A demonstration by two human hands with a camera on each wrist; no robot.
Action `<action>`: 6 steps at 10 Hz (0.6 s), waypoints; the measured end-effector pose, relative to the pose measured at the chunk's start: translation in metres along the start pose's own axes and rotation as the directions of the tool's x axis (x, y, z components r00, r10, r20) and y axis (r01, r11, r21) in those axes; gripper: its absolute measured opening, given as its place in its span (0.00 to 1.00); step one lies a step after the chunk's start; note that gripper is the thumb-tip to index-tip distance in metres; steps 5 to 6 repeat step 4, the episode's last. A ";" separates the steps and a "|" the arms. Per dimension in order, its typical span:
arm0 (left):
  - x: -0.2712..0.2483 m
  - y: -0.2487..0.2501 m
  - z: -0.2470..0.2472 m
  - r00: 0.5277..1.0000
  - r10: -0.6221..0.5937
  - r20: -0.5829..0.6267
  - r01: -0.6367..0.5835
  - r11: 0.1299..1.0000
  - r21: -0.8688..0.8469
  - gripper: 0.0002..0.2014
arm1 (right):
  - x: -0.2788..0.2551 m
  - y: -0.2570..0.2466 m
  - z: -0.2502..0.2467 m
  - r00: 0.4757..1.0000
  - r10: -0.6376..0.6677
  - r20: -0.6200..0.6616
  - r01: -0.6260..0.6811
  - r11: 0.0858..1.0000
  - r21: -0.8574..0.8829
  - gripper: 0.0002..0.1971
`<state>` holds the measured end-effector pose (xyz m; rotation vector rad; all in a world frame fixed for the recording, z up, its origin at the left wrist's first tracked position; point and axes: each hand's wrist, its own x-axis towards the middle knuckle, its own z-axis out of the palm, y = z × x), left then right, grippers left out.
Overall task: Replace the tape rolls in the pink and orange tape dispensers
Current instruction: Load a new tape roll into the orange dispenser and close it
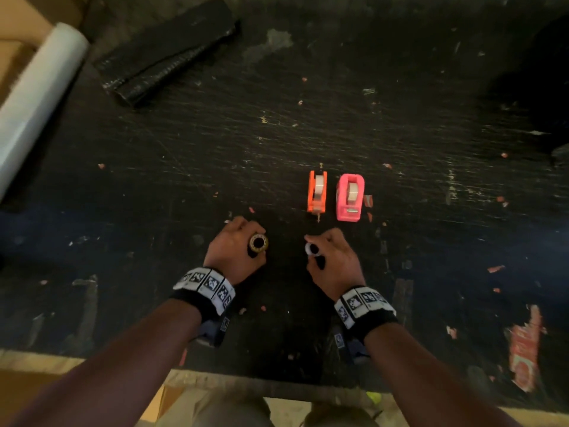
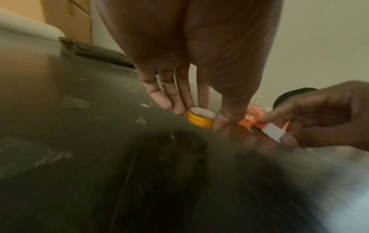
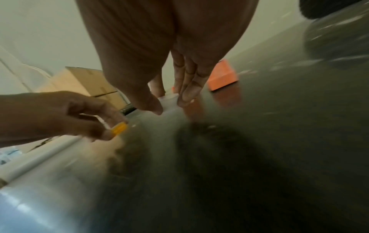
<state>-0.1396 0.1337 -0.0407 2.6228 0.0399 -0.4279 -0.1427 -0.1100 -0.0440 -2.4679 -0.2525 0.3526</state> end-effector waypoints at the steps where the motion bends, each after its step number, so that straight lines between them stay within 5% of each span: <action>1: 0.025 -0.003 -0.012 1.000 -0.020 -0.019 0.021 0.999 0.033 0.26 | 0.031 -0.033 0.018 0.999 -0.049 0.002 0.049 0.999 0.004 0.25; 6: 0.054 -0.008 -0.017 0.999 -0.035 -0.015 0.035 0.999 0.023 0.28 | 0.084 -0.068 0.038 0.994 0.052 0.098 -0.039 0.991 -0.124 0.23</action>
